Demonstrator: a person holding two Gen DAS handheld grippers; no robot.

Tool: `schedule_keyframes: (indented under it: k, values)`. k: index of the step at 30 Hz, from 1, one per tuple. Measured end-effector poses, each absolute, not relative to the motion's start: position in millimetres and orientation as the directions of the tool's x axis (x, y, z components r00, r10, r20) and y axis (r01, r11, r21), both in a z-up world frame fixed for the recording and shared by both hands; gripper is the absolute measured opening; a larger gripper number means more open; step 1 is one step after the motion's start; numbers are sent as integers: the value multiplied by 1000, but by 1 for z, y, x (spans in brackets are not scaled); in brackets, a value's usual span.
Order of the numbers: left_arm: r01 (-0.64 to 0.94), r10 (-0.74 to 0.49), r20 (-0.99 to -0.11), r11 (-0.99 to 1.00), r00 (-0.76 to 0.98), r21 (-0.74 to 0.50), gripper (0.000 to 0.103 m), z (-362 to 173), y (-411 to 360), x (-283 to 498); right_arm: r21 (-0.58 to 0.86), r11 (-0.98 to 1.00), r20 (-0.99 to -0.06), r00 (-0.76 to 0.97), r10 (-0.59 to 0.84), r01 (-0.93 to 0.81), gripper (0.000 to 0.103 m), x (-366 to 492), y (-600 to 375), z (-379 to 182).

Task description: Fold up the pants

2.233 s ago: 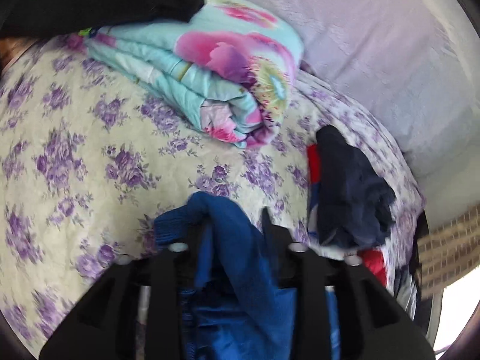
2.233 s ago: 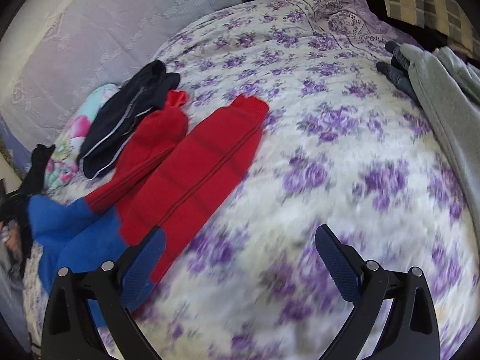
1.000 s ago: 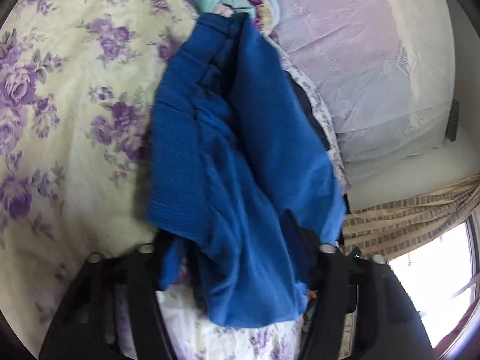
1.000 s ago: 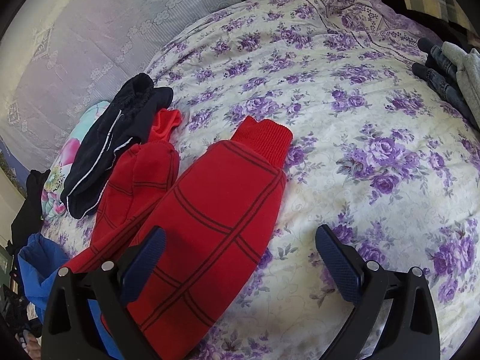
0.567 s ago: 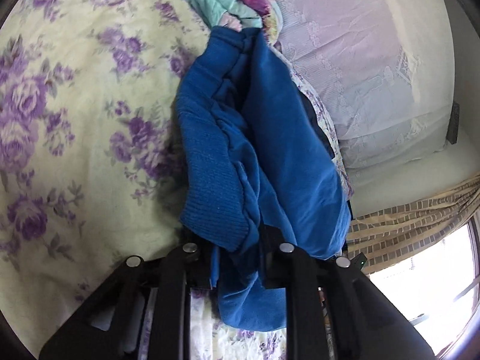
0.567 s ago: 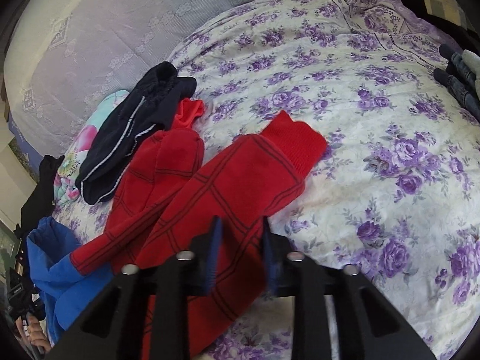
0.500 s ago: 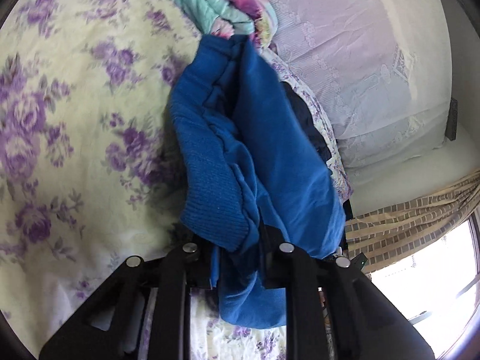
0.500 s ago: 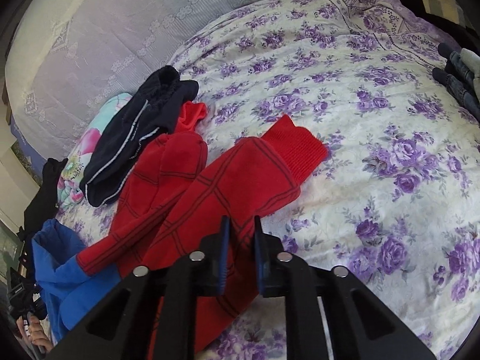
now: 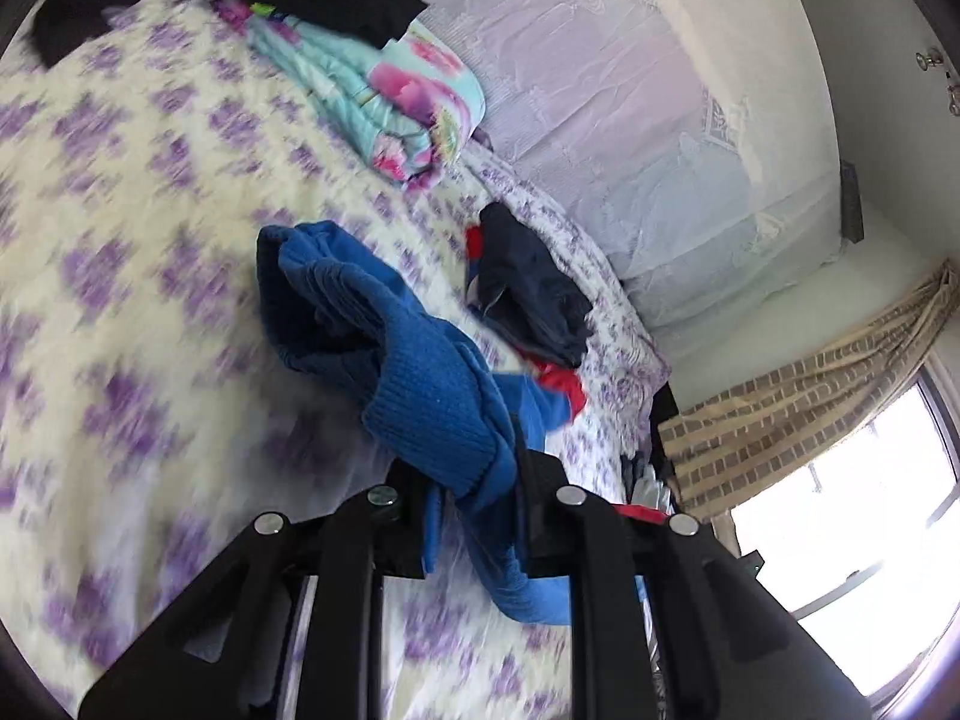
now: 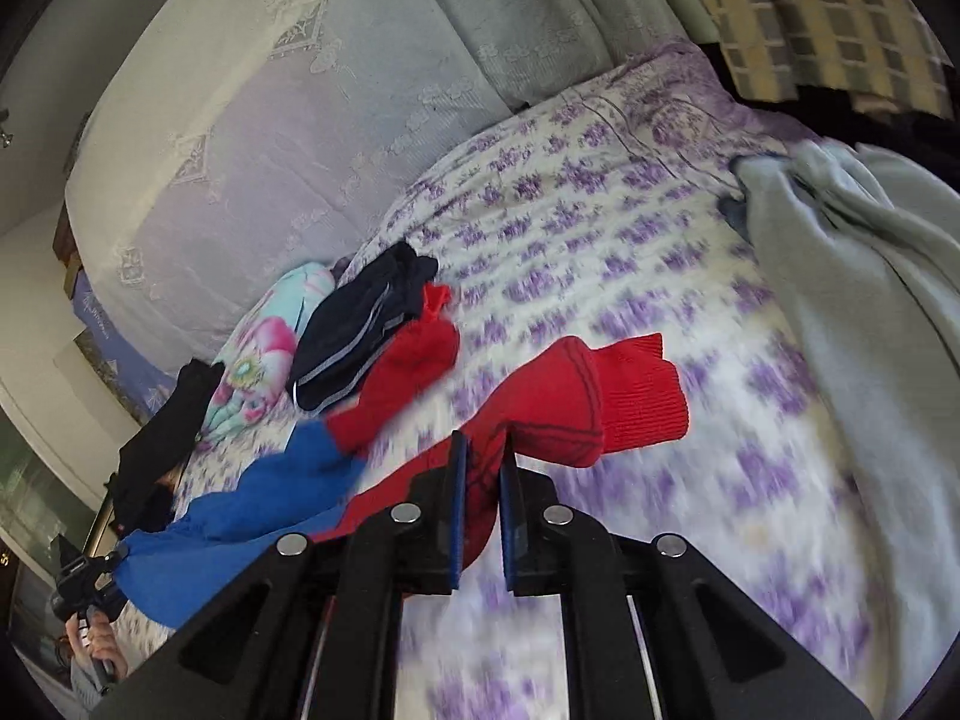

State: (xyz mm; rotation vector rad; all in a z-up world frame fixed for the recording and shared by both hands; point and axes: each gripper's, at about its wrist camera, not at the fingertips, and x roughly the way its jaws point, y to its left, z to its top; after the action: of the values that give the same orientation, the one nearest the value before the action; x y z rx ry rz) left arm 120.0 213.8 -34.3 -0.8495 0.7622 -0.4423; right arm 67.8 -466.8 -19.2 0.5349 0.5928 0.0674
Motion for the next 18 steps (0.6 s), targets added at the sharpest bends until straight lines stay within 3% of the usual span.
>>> schedule_keyframes:
  k: [6,8,10,11,12,13,14,16,18]
  values:
    - [-31,-606,-504,620,616,-784,17,-104,227,55,475,863,-640,741,203,173,9,10,-464,-99]
    - [-57,-598,-502,606,625,-793,16,-121,234,38,444,875,-674,715,184,193,14,5,-464,-114]
    - [-68,-549,-539,658,639,-750,18,-125,238,25,429,882,-674,719,169,195,28,0,-464,-115]
    - [-68,-527,-557,684,643,-726,24,-123,238,21,419,886,-679,717,160,199,32,-3,-465,-111]
    - [-73,-502,-571,706,650,-704,28,-122,239,16,403,891,-680,720,140,208,42,-6,-466,-106]
    - [-88,-451,-587,739,672,-668,41,-117,244,8,374,901,-681,725,106,220,54,-12,-466,-101]
    - [-109,-398,-598,764,696,-636,54,-110,250,1,339,911,-680,730,66,233,58,-18,-467,-94]
    - [-141,-314,-590,790,744,-597,62,-94,266,-10,289,920,-672,740,-1,264,60,-29,-472,-83]
    - [-155,-266,-588,809,764,-567,62,-80,279,-11,285,918,-657,753,-23,277,60,-35,-479,-76]
